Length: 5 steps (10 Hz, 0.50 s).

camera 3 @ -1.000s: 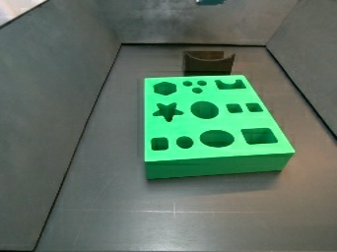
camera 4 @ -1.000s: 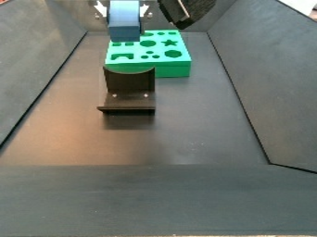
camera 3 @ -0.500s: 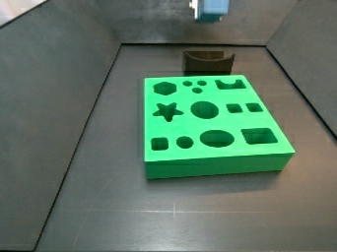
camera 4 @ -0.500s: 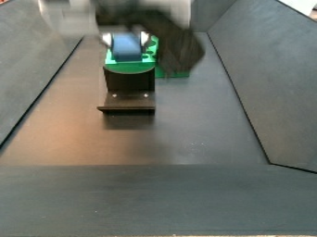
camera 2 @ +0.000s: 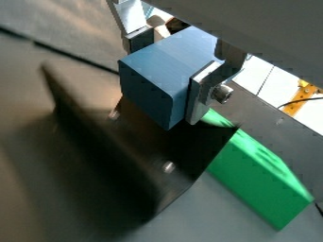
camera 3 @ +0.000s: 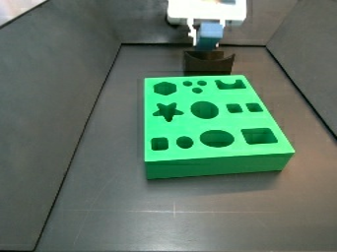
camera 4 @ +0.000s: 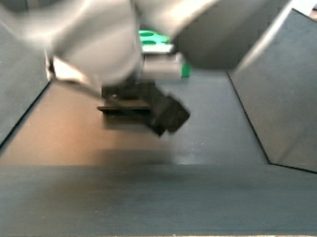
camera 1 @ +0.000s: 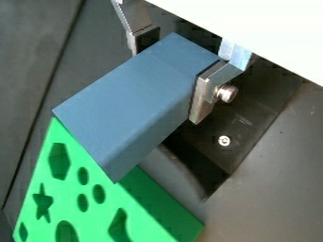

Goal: Pick up the rectangle object. Move up. Place the rectangle object on the fixture. Regrasp the rectangle object. Move to above the board. Insert the rectangle object.
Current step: Place the rectangle object on the fixture.

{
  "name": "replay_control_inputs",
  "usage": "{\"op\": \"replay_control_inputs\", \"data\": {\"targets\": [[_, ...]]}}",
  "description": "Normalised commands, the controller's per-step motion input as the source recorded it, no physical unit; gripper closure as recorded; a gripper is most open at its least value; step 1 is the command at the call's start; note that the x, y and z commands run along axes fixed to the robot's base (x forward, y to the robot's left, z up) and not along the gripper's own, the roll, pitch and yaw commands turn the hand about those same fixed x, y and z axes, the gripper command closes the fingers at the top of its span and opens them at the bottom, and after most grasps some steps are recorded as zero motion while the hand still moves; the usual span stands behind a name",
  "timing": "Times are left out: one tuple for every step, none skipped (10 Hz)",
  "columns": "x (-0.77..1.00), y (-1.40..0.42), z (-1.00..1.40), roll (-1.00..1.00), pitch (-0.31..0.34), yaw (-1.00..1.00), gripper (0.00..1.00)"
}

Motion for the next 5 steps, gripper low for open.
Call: {"op": "replay_control_inputs", "data": {"targets": [[0.18, 0.11, -1.00, -0.23, -0.031, -0.10, 1.00], [0.15, 0.09, -0.84, -0.17, -0.036, -0.08, 1.00], [0.13, 0.08, -0.64, -0.14, -0.047, -0.07, 1.00], [0.08, 0.06, -0.45, -0.09, -0.055, -0.04, 1.00], [0.06, 0.04, -0.46, -0.08, -0.055, -0.03, 1.00]]}}
